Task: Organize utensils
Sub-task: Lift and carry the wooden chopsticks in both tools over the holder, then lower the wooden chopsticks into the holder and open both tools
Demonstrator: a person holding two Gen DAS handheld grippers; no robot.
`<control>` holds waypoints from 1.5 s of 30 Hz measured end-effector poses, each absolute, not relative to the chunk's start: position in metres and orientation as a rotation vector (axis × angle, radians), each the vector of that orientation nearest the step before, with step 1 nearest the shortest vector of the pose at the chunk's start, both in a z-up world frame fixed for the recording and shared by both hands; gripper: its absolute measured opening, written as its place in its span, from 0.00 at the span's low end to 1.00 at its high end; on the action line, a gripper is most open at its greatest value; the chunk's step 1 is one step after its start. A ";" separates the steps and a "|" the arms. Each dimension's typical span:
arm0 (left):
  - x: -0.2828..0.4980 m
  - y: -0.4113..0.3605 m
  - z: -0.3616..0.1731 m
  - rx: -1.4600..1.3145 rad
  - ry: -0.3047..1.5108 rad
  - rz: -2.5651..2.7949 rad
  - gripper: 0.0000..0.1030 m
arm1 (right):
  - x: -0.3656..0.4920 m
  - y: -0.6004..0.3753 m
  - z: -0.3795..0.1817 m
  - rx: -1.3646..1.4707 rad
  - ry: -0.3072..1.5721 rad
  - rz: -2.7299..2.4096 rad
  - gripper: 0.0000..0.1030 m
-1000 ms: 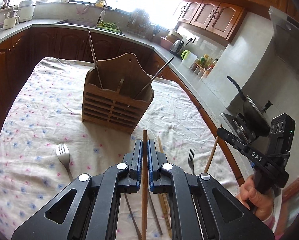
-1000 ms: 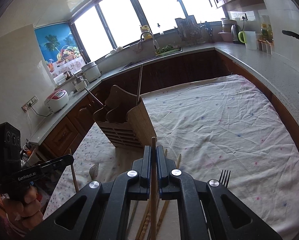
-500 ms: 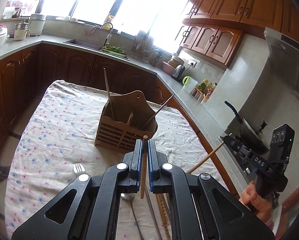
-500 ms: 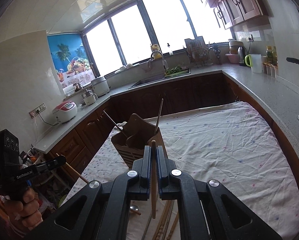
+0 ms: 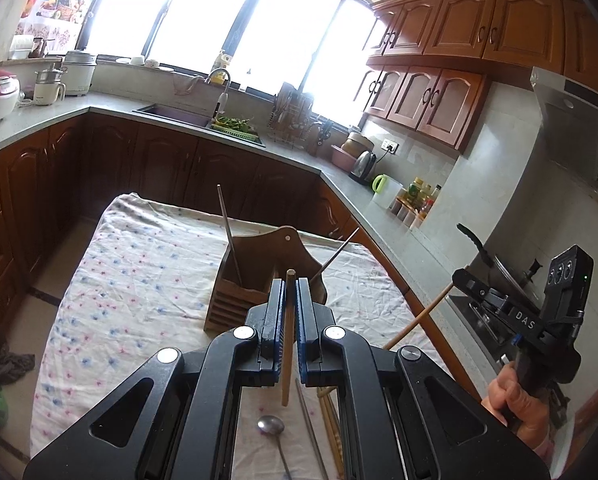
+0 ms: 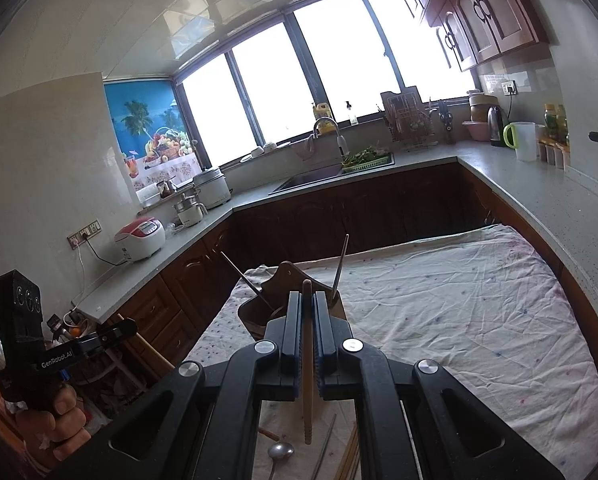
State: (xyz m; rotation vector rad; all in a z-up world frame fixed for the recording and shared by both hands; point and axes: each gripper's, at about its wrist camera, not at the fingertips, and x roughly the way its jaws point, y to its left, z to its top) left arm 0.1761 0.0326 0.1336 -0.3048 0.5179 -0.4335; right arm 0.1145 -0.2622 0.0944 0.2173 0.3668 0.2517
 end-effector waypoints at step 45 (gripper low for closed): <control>0.314 0.033 0.114 -0.303 0.411 -0.257 0.04 | 0.234 -0.251 0.065 0.265 0.330 0.183 0.05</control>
